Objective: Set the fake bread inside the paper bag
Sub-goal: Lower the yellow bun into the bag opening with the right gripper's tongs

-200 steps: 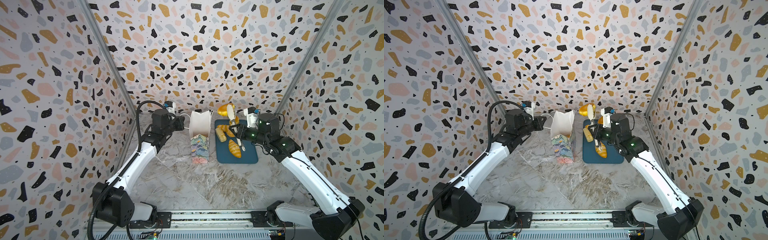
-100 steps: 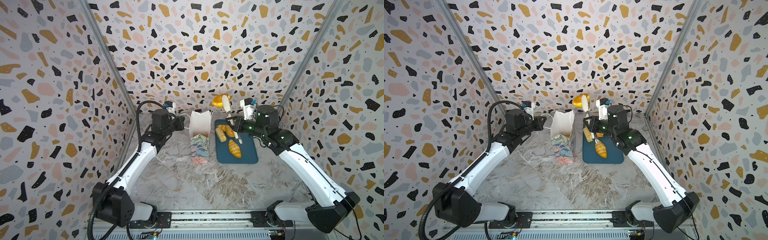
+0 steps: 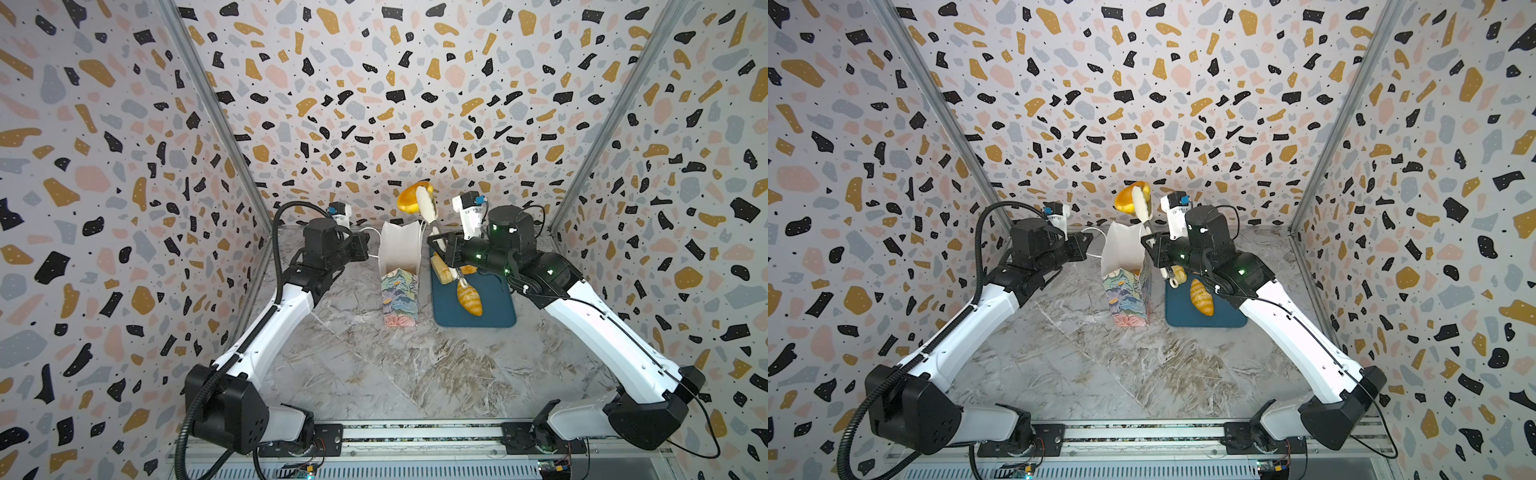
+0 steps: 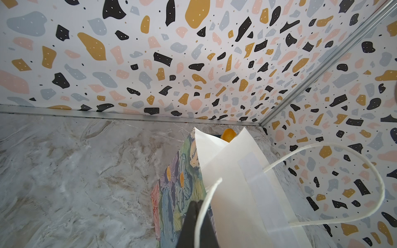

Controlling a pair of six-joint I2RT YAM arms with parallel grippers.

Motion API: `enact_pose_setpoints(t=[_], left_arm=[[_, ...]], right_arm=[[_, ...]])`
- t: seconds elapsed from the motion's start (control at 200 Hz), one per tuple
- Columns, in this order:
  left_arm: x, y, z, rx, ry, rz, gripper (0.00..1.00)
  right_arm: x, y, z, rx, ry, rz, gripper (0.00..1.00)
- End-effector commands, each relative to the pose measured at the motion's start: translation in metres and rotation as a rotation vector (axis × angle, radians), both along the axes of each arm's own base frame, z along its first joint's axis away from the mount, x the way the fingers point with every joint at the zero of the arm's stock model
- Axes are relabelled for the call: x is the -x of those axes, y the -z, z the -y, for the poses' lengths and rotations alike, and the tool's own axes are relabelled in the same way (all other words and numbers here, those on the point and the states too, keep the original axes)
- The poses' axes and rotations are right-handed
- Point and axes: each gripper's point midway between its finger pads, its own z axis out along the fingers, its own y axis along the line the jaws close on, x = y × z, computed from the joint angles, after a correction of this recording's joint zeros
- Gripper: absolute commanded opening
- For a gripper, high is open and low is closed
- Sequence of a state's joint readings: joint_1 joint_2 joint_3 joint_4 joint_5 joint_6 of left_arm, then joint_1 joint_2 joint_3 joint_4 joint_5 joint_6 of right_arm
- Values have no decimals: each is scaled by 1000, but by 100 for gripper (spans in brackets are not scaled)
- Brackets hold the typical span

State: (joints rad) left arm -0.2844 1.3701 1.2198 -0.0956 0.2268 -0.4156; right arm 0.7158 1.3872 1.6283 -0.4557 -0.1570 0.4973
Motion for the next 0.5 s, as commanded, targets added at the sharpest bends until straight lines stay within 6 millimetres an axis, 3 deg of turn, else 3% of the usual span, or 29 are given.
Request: enact_pose_setpoints(t=[0.0, 0.496], left_arm=[[-2, -5, -2, 3, -4, 24, 0], [-1, -7, -2, 4, -2, 27, 0]], right_arm=[[2, -24, 0, -6, 13, 72, 8], [3, 19, -13, 144, 27, 12, 6]])
